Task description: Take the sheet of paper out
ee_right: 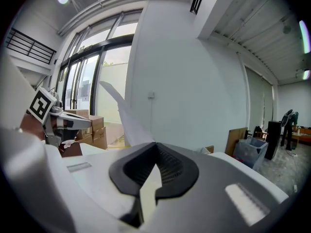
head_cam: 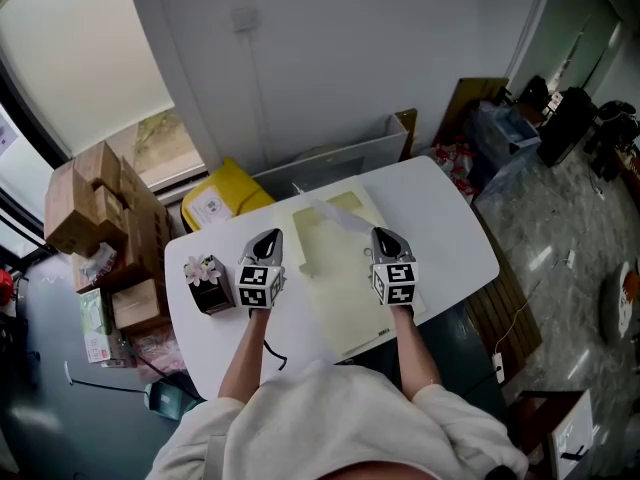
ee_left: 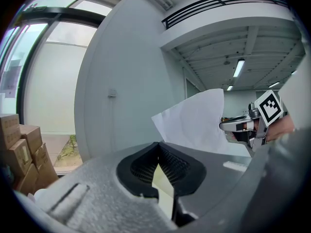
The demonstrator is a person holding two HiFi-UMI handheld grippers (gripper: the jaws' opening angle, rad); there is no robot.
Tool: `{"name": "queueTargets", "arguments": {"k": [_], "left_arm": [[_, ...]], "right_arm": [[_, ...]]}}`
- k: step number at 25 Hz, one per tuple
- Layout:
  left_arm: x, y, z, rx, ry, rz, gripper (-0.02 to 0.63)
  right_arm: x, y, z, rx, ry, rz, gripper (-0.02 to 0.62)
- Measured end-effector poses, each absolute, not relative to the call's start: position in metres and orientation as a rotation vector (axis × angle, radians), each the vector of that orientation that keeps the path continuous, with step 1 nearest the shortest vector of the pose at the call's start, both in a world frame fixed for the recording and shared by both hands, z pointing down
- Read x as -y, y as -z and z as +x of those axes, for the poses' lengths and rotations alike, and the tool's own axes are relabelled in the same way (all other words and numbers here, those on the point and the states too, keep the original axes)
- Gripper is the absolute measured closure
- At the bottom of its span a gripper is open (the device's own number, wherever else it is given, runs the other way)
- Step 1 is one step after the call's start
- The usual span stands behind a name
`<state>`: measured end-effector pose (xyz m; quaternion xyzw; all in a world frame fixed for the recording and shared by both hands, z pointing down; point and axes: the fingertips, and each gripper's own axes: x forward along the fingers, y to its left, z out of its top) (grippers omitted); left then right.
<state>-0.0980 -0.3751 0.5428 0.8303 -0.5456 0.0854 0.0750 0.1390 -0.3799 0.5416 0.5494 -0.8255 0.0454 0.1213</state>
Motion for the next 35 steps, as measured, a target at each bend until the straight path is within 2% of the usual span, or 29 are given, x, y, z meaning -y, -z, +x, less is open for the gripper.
{"name": "queueTargets", "arguments": {"k": [35], "left_arm": [[0.385, -0.547, -0.099, 1.636, -0.276, 2.481, 0.601]], "right_arm": [[0.396, -0.537, 0.139, 2.415, -0.120, 1.598, 0.592]]}}
